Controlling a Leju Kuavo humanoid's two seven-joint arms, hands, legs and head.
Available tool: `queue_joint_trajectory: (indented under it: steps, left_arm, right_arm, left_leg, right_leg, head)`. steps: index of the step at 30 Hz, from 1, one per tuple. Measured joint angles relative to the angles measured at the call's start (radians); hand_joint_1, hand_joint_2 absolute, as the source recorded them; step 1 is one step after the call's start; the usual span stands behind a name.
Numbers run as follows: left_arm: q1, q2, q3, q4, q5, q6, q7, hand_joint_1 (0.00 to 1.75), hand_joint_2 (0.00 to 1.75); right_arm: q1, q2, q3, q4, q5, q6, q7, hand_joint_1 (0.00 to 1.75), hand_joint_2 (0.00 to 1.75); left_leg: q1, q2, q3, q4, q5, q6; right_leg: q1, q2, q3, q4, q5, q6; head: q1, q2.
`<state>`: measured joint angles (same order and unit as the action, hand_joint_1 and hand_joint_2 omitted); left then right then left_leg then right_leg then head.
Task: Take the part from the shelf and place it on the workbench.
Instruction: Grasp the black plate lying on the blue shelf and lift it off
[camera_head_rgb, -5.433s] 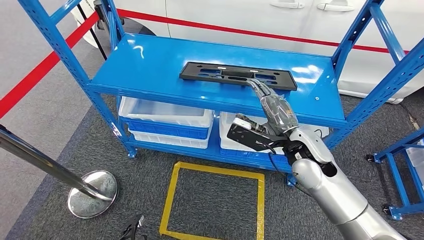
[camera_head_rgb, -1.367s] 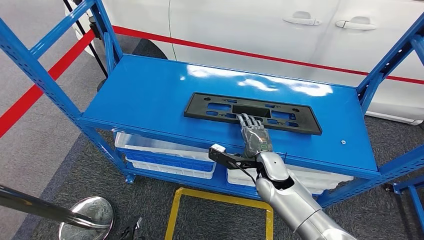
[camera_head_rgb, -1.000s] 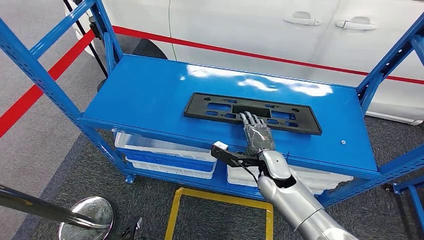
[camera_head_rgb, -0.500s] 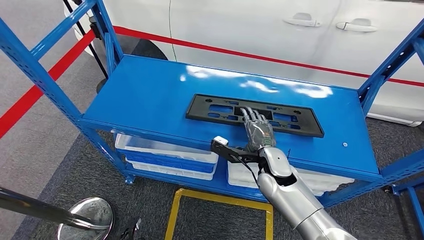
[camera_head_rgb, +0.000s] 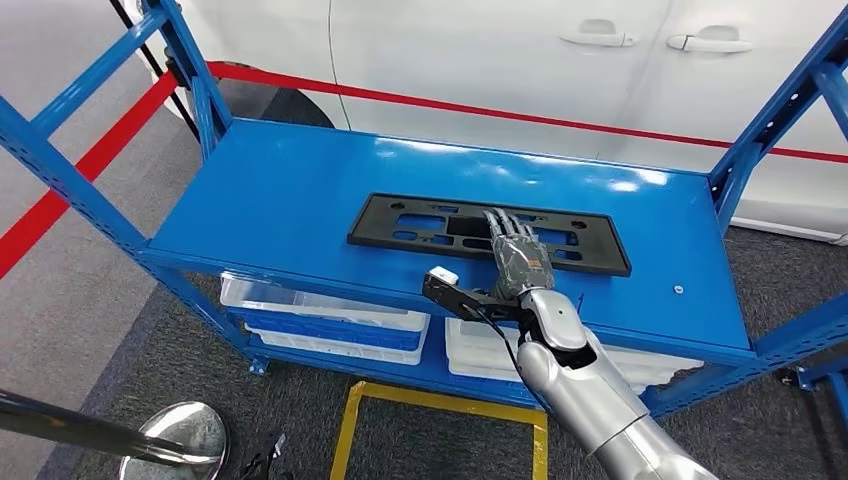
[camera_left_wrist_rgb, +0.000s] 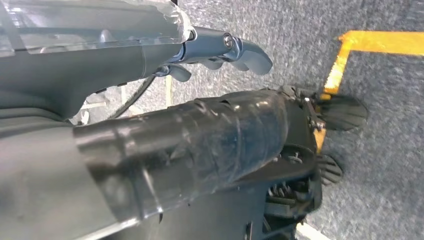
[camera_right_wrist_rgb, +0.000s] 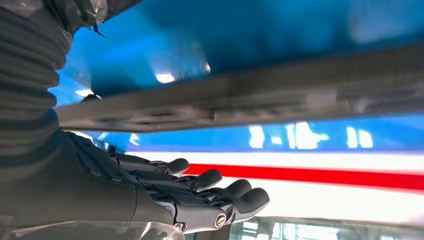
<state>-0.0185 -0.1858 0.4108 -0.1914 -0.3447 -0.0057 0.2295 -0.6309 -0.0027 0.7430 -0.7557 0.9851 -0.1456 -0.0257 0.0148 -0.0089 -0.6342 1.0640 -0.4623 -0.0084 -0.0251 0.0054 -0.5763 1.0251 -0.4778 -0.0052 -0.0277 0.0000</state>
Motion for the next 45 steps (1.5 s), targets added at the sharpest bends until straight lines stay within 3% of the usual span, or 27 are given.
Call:
queue_joint_trajectory:
  steps: [3,5,6,7,9,10,12,15,17,19,20,21,23,24,25,28,35,39,45]
  left_arm:
    - [0.000,0.000,0.000,0.000,0.000,0.000,-0.001,0.00,0.00]
    - [0.002,0.000,0.000,0.000,0.000,0.000,-0.001,0.00,0.00]
    - [0.002,0.000,0.001,0.000,-0.001,0.000,-0.001,0.00,0.00]
    - [0.002,0.000,0.001,0.000,-0.001,0.000,-0.002,0.00,0.00]
    - [0.002,0.000,0.005,0.000,-0.003,0.000,-0.003,0.00,0.00]
    - [0.001,0.000,0.006,0.000,-0.004,0.000,-0.003,0.00,0.00]
    - [0.001,0.000,0.009,0.000,-0.007,0.000,-0.003,0.00,0.00]
    - [0.002,-0.001,0.013,0.000,-0.010,-0.001,-0.004,0.00,0.00]
    - [0.001,-0.002,0.016,0.000,-0.011,-0.001,-0.005,0.00,0.00]
    - [0.000,-0.002,0.018,0.000,-0.014,-0.002,-0.007,0.00,0.00]
    - [0.000,-0.002,0.019,0.000,-0.017,-0.001,-0.011,0.00,0.00]
    - [0.001,-0.002,0.020,0.000,-0.020,0.000,-0.016,0.00,0.00]
    - [0.000,-0.002,0.023,0.000,-0.025,0.002,-0.028,0.00,0.00]
    - [-0.001,-0.002,0.025,0.000,-0.025,0.003,-0.032,0.00,0.00]
    - [-0.003,-0.002,0.027,0.000,-0.025,0.003,-0.035,0.00,0.00]
    - [-0.005,-0.002,0.035,-0.001,-0.025,0.005,-0.042,0.00,0.00]
    - [-0.006,-0.001,0.044,-0.001,-0.027,0.006,-0.055,0.00,0.00]
    - [-0.006,-0.001,0.053,-0.001,-0.027,0.005,-0.060,0.00,1.75]
    - [-0.006,-0.001,0.065,-0.001,-0.028,-0.001,-0.071,0.00,1.75]
  right_arm:
    - [0.000,0.001,0.000,-0.003,0.000,0.003,0.000,0.00,1.75]
    - [0.002,0.001,0.000,-0.003,0.001,0.007,0.000,0.00,1.75]
    - [0.003,0.001,0.000,-0.003,0.003,0.010,0.000,0.00,1.75]
    - [0.003,0.001,0.000,-0.003,0.006,0.013,-0.001,0.00,1.75]
    - [0.002,0.002,0.001,-0.002,0.017,0.018,-0.002,0.00,1.75]
    - [0.001,0.003,0.002,0.000,0.024,0.019,-0.003,0.00,1.75]
    - [0.000,0.007,0.005,0.003,0.038,0.020,-0.005,0.00,1.75]
    - [-0.003,0.013,0.016,0.012,0.063,0.016,-0.002,0.00,1.75]
    - [-0.005,0.014,0.028,0.024,0.079,0.014,0.000,0.00,1.75]
    - [-0.004,0.014,0.044,0.040,0.100,0.014,0.005,0.00,1.75]
    - [-0.003,0.014,0.053,0.050,0.116,0.014,0.009,0.00,1.75]
    - [-0.003,0.014,0.062,0.060,0.134,0.015,0.014,0.25,1.75]
    - [-0.006,0.014,0.081,0.080,0.164,0.019,0.022,1.12,1.75]
    - [-0.009,0.015,0.090,0.091,0.175,0.022,0.025,1.56,1.75]
    - [-0.012,0.015,0.099,0.102,0.182,0.024,0.025,1.75,1.75]
    - [-0.021,0.019,0.120,0.126,0.192,0.024,0.021,1.75,1.75]
    - [-0.031,0.025,0.132,0.153,0.172,0.017,0.008,1.75,1.75]
    - [-0.030,0.024,0.132,0.157,0.154,0.019,0.005,1.75,1.75]
    - [-0.024,0.021,0.132,0.150,0.140,0.016,0.004,1.75,1.75]
  left_leg:
    - [0.001,0.003,-0.095,0.188,-0.076,-0.008]
    - [0.002,0.003,-0.139,0.247,-0.071,-0.007]
    - [0.001,0.003,-0.131,0.215,-0.037,-0.004]
    - [0.001,0.003,-0.106,0.150,0.009,0.001]
    - [-0.005,0.003,-0.049,0.026,0.070,0.015]
    - [-0.009,0.003,-0.032,-0.009,0.074,0.022]
    - [-0.013,0.002,-0.022,-0.028,0.058,0.031]
    - [-0.003,0.002,0.003,-0.054,0.048,0.042]
    - [-0.002,0.002,0.022,-0.065,0.041,0.050]
    - [-0.003,0.001,0.033,-0.064,0.031,0.053]
    - [-0.003,0.000,0.039,-0.062,0.024,0.054]
    - [-0.003,-0.001,0.047,-0.060,0.017,0.053]
    - [-0.003,-0.004,0.064,-0.055,0.000,0.049]
    - [-0.005,-0.005,0.071,-0.051,-0.008,0.046]
    - [-0.006,-0.006,0.073,-0.048,-0.014,0.041]
    - [-0.010,-0.006,0.072,-0.043,-0.021,0.037]
    - [-0.008,-0.004,0.080,-0.054,-0.022,0.037]
    - [-0.008,-0.004,0.081,-0.057,-0.021,0.029]
    - [-0.008,-0.003,0.081,-0.056,-0.020,0.025]
  right_leg:
    - [0.003,-0.003,0.016,-0.003,-0.010,-0.014]
    - [0.007,-0.002,0.026,-0.002,-0.019,-0.017]
    - [0.008,-0.001,0.034,-0.002,-0.026,-0.017]
    - [0.009,0.000,0.044,-0.002,-0.034,-0.015]
    - [0.012,0.001,0.060,-0.004,-0.050,-0.008]
    - [0.012,0.001,0.062,-0.004,-0.055,-0.003]
    - [0.014,0.001,0.062,-0.009,-0.059,0.007]
    - [0.014,-0.001,0.058,0.015,-0.083,0.020]
    - [0.013,-0.001,0.000,0.125,-0.125,0.024]
    - [0.013,-0.001,-0.086,0.247,-0.152,0.027]
    - [0.012,-0.001,-0.112,0.268,-0.139,0.028]
    - [0.012,-0.001,-0.122,0.252,-0.106,0.028]
    - [0.013,-0.001,-0.092,0.138,-0.011,0.021]
    - [0.015,-0.001,-0.072,0.083,0.023,0.017]
    - [0.018,-0.001,-0.056,0.042,0.038,0.012]
    - [0.019,0.003,-0.041,0.011,0.030,0.005]
    - [0.022,0.005,-0.040,0.011,0.025,0.000]
    - [0.023,0.005,-0.039,0.012,0.024,-0.002]
    - [0.022,0.005,-0.038,0.013,0.025,-0.003]
  head:
    - [-0.005,0.000]
    - [-0.005,0.000]
    - [-0.006,0.000]
    - [-0.005,0.000]
    - [-0.005,0.000]
    - [-0.005,0.000]
    - [-0.005,0.000]
    - [-0.004,0.000]
    - [-0.002,0.000]
    - [-0.002,0.000]
    - [-0.002,0.000]
    - [-0.002,0.000]
    - [-0.002,0.000]
    - [-0.002,0.000]
    - [-0.003,0.000]
    - [-0.005,0.000]
    - [-0.005,0.000]
    - [-0.005,0.000]
    - [-0.005,0.000]
